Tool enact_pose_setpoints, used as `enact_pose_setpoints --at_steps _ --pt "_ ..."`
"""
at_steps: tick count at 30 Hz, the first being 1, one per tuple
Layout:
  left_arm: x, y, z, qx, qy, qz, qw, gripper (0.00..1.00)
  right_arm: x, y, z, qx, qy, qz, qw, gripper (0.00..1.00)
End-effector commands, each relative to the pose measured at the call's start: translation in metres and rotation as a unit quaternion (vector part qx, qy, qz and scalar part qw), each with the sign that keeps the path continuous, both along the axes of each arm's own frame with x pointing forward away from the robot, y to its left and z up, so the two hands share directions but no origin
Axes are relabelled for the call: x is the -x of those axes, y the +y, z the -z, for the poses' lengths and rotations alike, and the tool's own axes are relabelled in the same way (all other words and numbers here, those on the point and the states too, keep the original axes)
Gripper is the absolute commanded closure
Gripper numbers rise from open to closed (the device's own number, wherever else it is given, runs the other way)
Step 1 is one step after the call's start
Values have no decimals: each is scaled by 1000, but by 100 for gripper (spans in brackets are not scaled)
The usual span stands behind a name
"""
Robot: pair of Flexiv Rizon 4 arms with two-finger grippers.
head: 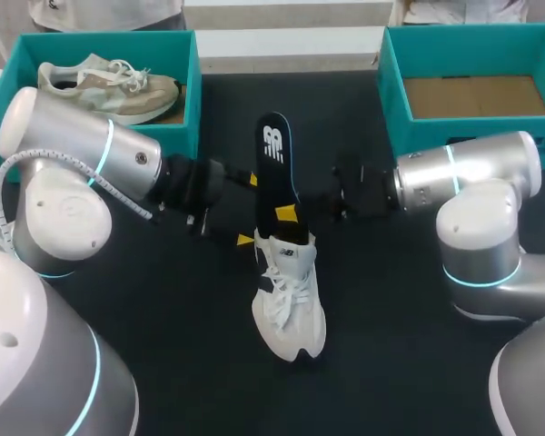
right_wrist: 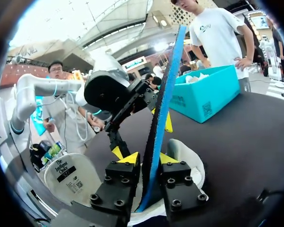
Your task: Take the shoe out of the shoebox, open the shoe tongue, remove and reinsert the insole, then place the shoe into the shoebox
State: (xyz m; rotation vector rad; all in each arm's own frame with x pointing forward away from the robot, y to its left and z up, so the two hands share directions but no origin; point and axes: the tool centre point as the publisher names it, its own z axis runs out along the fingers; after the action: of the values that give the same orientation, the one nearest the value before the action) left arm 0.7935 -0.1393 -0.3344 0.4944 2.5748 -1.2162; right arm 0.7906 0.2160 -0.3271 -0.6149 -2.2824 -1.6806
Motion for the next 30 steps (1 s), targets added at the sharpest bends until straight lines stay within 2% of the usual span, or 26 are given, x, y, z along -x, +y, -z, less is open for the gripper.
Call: enact_pose_setpoints --at_steps 1,11,15,16,17,18,20,23,26,28,29,30 --pt "0 -1 0 -2 0 0 1000 0 -5 3 7 33 23 -15 999 100" --pt "0 -1 0 -2 0 0 1000 0 29 -7 34 71 93 -30 993 100" --pt "0 -1 0 -2 0 0 1000 0 30 -9 32 64 86 -21 994 100" --pt "0 -1 0 -2 0 0 1000 0 27 -8 29 62 77 -20 995 95" --pt "0 -1 0 -2 0 0 1000 0 23 -8 25 61 71 -19 995 78" --pt "0 -1 0 -2 0 0 1000 0 19 -8 22 61 63 -20 996 71" --pt "0 -1 0 -2 0 0 1000 0 10 -7 16 57 48 -21 997 65" --pt "0 -1 0 -2 0 0 1000 0 -4 -3 9 55 33 -30 997 65" --pt "0 -1 0 -2 0 0 1000 0 -12 4 7 58 27 -41 997 71" --pt "0 -1 0 -2 0 0 1000 0 -15 4 9 64 30 -47 996 80" --pt "0 -1 0 -2 0 0 1000 0 -15 3 11 65 32 -49 996 99" --pt "0 -1 0 -2 0 0 1000 0 -14 3 13 65 34 -50 996 100"
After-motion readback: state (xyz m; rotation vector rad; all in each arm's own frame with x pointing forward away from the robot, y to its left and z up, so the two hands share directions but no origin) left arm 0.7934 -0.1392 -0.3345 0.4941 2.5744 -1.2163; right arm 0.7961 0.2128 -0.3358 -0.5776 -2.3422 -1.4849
